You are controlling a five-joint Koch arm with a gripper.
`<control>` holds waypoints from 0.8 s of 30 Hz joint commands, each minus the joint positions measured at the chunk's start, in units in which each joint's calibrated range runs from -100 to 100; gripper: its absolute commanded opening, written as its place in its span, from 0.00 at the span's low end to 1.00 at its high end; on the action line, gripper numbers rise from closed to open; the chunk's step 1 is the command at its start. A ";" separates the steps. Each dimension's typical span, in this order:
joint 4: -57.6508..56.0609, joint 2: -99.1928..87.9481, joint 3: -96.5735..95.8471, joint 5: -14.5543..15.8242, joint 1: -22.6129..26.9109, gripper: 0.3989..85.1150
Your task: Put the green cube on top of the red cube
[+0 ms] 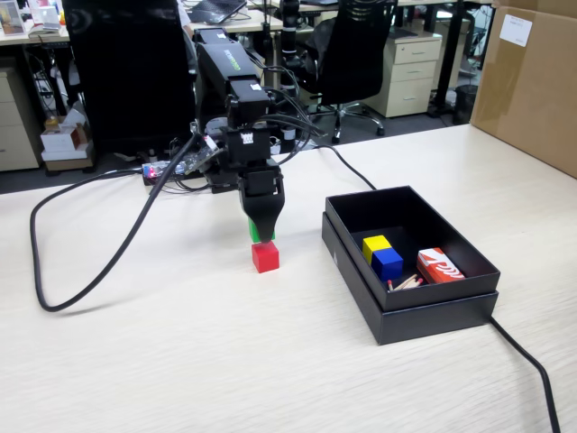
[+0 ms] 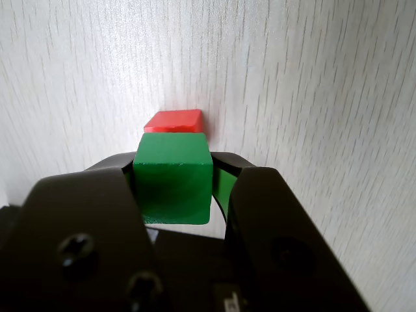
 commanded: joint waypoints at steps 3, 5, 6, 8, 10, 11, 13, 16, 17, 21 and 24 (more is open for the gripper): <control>1.81 0.79 5.27 0.00 -0.29 0.04; 2.16 1.25 5.27 0.00 -0.29 0.04; 2.25 1.25 5.27 0.05 -0.24 0.04; 2.25 1.37 5.27 0.05 -0.20 0.04; 3.20 2.06 5.27 -0.05 -0.24 0.04; 3.54 2.17 5.08 -0.05 -0.29 0.04; 3.63 2.40 5.08 -0.05 -0.29 0.04; 3.63 2.75 4.81 -0.05 -0.24 0.04; 3.63 2.97 4.63 -0.05 -0.20 0.05; 3.63 3.09 4.45 -0.05 -0.05 0.05; 3.63 3.09 4.27 -0.20 0.05 0.12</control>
